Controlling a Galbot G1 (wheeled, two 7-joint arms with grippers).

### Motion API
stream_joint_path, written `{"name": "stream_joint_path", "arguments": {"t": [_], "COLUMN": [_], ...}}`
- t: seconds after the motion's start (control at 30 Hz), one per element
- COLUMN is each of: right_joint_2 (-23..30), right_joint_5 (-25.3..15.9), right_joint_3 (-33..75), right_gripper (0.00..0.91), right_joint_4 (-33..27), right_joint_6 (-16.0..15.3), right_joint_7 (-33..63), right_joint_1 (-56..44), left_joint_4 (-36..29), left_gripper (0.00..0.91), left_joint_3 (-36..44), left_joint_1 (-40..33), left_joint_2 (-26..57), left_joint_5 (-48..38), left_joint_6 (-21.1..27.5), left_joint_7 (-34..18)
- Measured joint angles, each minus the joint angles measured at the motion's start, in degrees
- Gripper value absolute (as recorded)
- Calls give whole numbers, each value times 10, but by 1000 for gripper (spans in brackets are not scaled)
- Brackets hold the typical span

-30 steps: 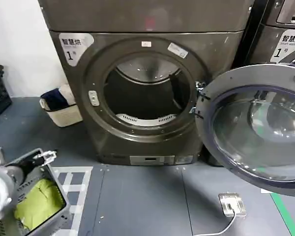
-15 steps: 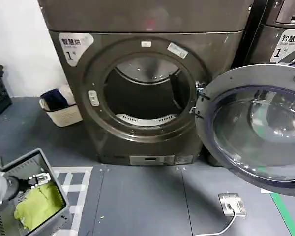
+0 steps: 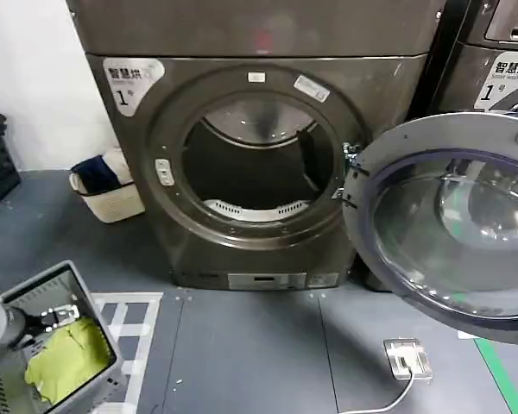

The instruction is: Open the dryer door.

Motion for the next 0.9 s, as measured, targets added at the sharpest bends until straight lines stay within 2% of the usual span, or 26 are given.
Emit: {"name": "stream_joint_path", "arguments": {"t": [0.7, 0.9], "right_joint_2": [2, 0], "right_joint_5": [1, 20], "right_joint_3": [-1, 9], "right_gripper": [907, 907], "right_joint_4": [-12, -21], "right_joint_6": [8, 12], "right_joint_7": [13, 31], "right_joint_1": [-5, -3], "left_joint_4": [22, 26], "left_gripper": [907, 907], "left_joint_3": [-2, -1], "left_joint_1": [0, 0], "left_joint_2": [6, 6], "left_joint_5": [-14, -13], "left_joint_6": [9, 10], "left_joint_7": [-4, -3]}}
